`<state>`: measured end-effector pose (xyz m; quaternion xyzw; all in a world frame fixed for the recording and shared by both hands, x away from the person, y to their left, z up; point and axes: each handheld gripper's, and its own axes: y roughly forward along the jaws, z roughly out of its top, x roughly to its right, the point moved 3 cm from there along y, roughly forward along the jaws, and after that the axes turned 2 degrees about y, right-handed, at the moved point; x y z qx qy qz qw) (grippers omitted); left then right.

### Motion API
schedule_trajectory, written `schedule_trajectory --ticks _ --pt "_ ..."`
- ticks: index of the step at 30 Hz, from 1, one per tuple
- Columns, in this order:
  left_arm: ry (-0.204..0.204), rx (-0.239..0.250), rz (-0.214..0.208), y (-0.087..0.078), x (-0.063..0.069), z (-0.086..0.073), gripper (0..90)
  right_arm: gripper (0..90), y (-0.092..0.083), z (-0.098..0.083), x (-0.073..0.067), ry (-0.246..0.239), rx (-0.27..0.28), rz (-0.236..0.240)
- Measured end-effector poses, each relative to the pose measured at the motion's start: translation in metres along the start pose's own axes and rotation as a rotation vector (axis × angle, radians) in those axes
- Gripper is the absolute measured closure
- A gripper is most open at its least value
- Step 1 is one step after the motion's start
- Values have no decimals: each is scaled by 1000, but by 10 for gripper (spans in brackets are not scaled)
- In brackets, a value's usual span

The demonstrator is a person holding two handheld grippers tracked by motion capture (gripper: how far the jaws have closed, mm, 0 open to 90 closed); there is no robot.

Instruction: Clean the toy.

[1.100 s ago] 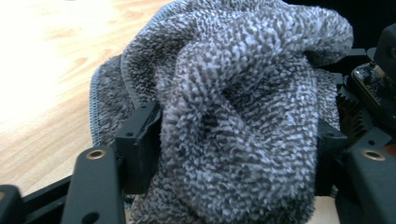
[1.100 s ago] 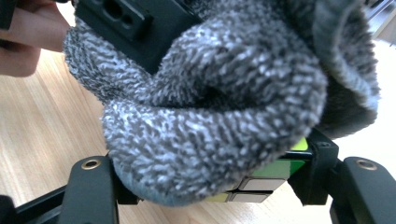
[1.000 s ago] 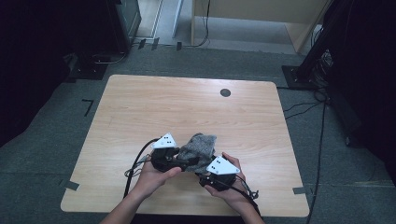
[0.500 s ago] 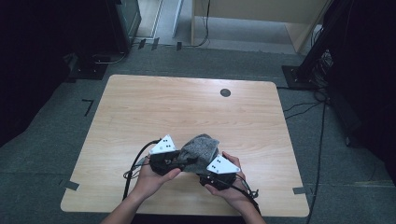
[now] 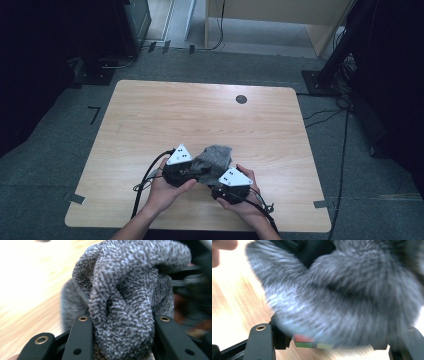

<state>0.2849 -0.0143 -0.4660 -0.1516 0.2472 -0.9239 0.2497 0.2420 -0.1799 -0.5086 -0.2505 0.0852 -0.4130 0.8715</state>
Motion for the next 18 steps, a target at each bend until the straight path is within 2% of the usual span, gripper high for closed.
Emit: schedule_trajectory --ticks 1,4,6,7,9,10,13,17,18 --pt "-49 9 -11 -1 -7 -2 671 345 0 0 -1 -2 5 5" --pt "-83 31 -15 -8 -11 -6 684 345 -1 -2 0 11 9 -1" --pt "-56 52 -60 -10 -6 -7 682 345 -2 -1 1 29 24 8" --pt "-39 59 -58 -10 -4 -8 680 345 -2 1 1 18 28 7" --pt "-10 85 -22 -11 -2 -8 680 345 1 5 0 -14 35 3" --pt "-13 95 -23 -11 -3 -8 680 345 3 6 1 -15 43 3" --pt "-7 117 -24 -14 -5 -8 670 344 11 9 1 33 54 20" --pt "13 127 -80 -13 -1 -10 654 345 15 7 -1 31 36 16" --pt "21 120 -76 -10 2 -11 645 344 16 6 -1 28 28 12"
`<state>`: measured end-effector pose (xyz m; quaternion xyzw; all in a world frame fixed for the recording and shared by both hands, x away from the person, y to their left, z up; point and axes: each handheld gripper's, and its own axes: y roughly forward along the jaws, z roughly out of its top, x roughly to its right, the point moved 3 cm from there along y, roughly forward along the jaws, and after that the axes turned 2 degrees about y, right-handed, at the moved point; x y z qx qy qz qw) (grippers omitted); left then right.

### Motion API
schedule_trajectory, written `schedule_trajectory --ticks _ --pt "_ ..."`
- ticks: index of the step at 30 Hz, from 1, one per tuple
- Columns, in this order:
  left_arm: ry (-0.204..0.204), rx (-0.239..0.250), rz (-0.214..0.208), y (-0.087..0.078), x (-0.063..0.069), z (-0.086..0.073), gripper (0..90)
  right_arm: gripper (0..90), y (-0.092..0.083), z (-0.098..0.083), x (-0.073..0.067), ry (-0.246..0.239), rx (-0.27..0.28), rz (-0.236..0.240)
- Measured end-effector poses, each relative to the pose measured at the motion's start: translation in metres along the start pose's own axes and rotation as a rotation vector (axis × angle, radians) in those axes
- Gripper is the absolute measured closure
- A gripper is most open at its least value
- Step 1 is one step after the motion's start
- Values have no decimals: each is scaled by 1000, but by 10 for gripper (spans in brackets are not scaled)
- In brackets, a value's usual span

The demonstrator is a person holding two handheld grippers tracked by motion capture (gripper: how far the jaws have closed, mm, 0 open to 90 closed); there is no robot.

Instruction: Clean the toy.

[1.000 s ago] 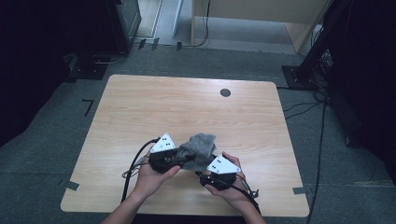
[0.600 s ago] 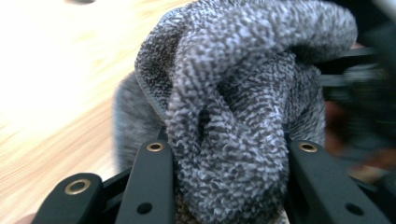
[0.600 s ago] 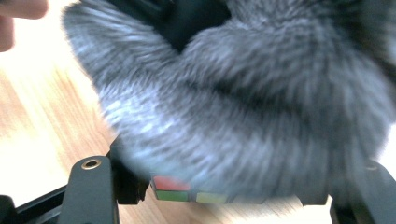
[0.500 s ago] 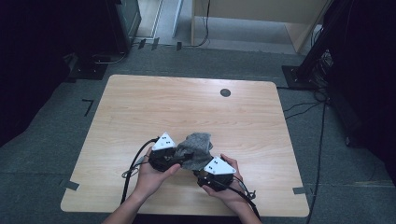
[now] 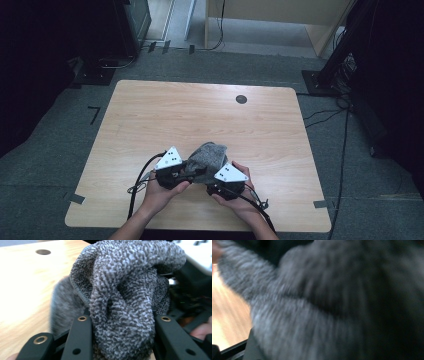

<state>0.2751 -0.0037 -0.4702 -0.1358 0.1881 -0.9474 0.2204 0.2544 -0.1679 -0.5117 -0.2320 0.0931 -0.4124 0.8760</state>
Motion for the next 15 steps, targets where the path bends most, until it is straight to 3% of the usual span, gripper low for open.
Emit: schedule_trajectory --ticks 3,6,7,8,10,13,15 --pt "33 -40 68 11 4 -3 637 344 3 0 0 -25 -30 -33" --pt "26 -45 145 11 0 -4 685 345 3 -3 0 -34 -48 -52" --pt "26 -45 145 11 0 -4 693 345 3 -3 0 -34 -48 -52" --pt "-21 -29 182 7 -8 -4 701 344 0 -3 0 -9 -32 -39" --pt "-46 -24 177 5 -11 -4 704 344 -2 -2 0 -11 -27 -43" --pt "-50 -16 103 8 -4 -1 701 345 -2 -3 0 -1 -20 -35" --pt "-30 -34 140 13 3 -1 697 345 -1 -4 0 1 -25 -45"
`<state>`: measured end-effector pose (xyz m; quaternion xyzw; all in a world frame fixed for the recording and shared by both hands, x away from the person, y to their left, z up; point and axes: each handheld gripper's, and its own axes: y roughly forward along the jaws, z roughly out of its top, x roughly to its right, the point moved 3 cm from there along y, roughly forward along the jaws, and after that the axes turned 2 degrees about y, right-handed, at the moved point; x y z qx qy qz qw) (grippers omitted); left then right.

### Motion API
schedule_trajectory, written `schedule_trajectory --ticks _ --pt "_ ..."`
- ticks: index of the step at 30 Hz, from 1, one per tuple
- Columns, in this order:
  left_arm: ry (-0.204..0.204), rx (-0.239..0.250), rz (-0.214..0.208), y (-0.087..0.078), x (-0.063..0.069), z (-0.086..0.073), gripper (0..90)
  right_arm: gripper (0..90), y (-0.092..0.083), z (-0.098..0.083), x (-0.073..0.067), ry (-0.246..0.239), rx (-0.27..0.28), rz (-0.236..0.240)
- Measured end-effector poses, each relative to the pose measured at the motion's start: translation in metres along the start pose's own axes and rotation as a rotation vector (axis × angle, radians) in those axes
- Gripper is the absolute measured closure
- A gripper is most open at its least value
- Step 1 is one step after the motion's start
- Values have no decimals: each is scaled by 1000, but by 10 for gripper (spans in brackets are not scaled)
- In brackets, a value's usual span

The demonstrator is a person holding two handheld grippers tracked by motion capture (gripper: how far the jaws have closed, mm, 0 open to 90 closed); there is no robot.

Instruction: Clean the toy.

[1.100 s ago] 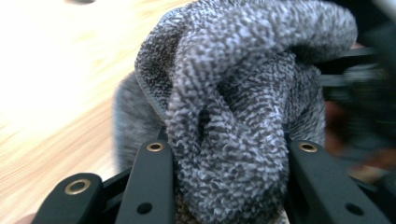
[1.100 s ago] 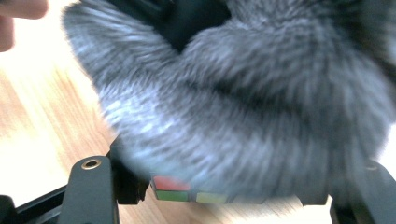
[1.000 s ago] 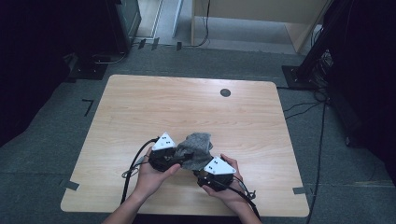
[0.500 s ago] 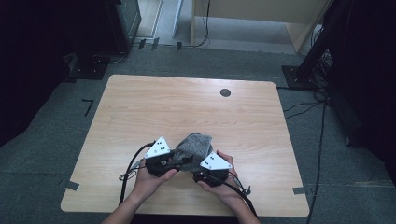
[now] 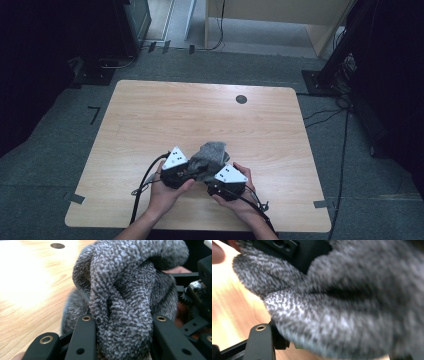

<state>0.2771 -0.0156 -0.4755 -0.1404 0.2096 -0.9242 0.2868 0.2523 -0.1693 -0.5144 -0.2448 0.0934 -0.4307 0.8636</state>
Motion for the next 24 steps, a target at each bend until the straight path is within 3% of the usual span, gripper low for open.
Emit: schedule_trajectory --ticks 3,5,6,10,13,15,17,18,20,22,24 --pt "-22 -9 58 1 -4 -2 698 345 3 0 -1 -10 -16 -9" --pt "-63 4 41 -3 -11 -3 699 345 2 2 -2 -27 -14 -7" --pt "-79 13 23 -6 -14 -2 700 345 1 3 -3 -36 -9 -7" --pt "-233 100 -148 -18 -32 3 699 345 -13 9 -3 -38 60 22" --pt "-279 115 -224 -21 -38 5 699 345 -23 14 -1 -35 107 33" --pt "-275 115 -285 -21 -36 6 701 345 -30 15 0 -42 129 39" --pt "-251 116 -313 -22 -34 8 705 345 -36 17 0 -60 144 46" --pt "-240 101 -317 -23 -34 8 706 345 -39 17 0 -61 147 53" --pt "-197 48 -278 -20 -33 6 710 345 -43 18 2 -65 160 46" --pt "-165 -4 -239 -15 -33 2 711 345 -49 20 6 -27 191 63" --pt "-183 16 -270 -13 -33 2 709 345 -54 23 12 2 217 71"
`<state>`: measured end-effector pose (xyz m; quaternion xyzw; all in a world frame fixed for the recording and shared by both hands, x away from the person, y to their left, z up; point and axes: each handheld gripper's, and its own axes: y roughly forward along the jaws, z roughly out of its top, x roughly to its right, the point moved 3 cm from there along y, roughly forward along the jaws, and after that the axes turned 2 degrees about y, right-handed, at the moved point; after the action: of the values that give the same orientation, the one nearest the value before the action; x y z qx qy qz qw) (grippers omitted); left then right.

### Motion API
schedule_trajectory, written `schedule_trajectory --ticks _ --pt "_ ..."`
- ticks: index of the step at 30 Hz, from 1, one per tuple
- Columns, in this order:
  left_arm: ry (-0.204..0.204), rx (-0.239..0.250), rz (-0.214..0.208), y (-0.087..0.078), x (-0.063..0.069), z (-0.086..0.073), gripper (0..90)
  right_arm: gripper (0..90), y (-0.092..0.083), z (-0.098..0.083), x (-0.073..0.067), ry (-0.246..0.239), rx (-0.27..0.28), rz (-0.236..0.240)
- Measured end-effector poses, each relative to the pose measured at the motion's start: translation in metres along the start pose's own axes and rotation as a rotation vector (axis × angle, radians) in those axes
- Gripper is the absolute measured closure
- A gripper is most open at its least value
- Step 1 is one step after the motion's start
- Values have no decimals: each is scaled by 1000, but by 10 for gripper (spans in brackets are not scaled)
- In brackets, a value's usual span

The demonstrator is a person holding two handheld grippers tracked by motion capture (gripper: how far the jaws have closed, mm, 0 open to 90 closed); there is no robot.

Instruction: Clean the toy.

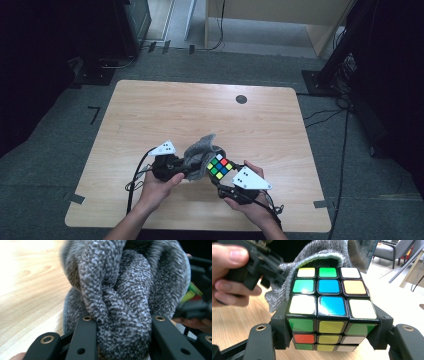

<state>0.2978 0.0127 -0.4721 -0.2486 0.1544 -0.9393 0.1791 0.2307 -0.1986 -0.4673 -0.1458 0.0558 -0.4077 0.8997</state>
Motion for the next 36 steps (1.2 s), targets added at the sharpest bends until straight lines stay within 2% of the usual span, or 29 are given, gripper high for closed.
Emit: schedule_trajectory --ticks 2,4,5,6,7,9,10,11,13,15,17,19,20,21,24,25,26,28,31,32,34,36 --pt "-10 46 -43 -3 2 4 705 345 -1 -1 4 6 -3 1" --pt "-19 112 -97 -9 4 9 701 345 1 -5 5 -1 -34 6" --pt "-23 129 -107 -11 4 10 700 345 2 -7 5 -5 -49 8" --pt "-22 127 -100 -11 4 10 700 345 4 -9 4 -10 -61 12" --pt "-19 103 -79 -9 4 9 700 345 5 -10 3 -14 -62 17" --pt "-25 69 -62 -3 2 4 701 345 5 -8 -1 -16 -41 48" --pt "-41 68 -61 -1 1 1 704 345 5 -5 -2 -21 -30 56" --pt "-57 66 -63 0 -1 -1 706 345 4 -3 -3 -31 -28 52" --pt "-60 50 -54 1 -2 -2 706 345 3 -2 -4 -37 -25 45" --pt "-49 42 -43 -1 -1 -2 707 345 0 2 -2 -13 1 41" --pt "-56 77 -71 -6 0 1 706 345 -1 3 -1 2 13 47" --pt "-70 132 -138 -13 3 5 706 345 1 3 -1 -10 0 37" --pt "-70 132 -138 -13 3 5 706 345 3 1 -2 -20 -17 30" --pt "-64 155 -154 -16 5 8 706 345 6 -1 -3 -25 -31 27" --pt "-79 119 -132 -12 0 3 705 345 7 -1 -6 -23 -27 39" --pt "-83 88 -105 -9 -3 0 706 345 6 0 -7 -24 -15 43" --pt "-86 79 -98 -7 -5 -2 706 345 3 3 -7 -10 13 61" --pt "-118 84 -125 -6 -7 -4 706 345 0 6 -8 -10 32 65" --pt "-110 95 -131 -7 -5 -3 706 345 -1 5 -8 -18 24 61" --pt "-125 131 -181 -9 -2 0 706 345 1 2 -7 -36 8 50" --pt "-119 144 -185 -10 -1 2 705 345 3 0 -6 -37 -11 39" --pt "-120 140 -193 -9 -2 2 704 345 2 1 -6 -29 -3 47"
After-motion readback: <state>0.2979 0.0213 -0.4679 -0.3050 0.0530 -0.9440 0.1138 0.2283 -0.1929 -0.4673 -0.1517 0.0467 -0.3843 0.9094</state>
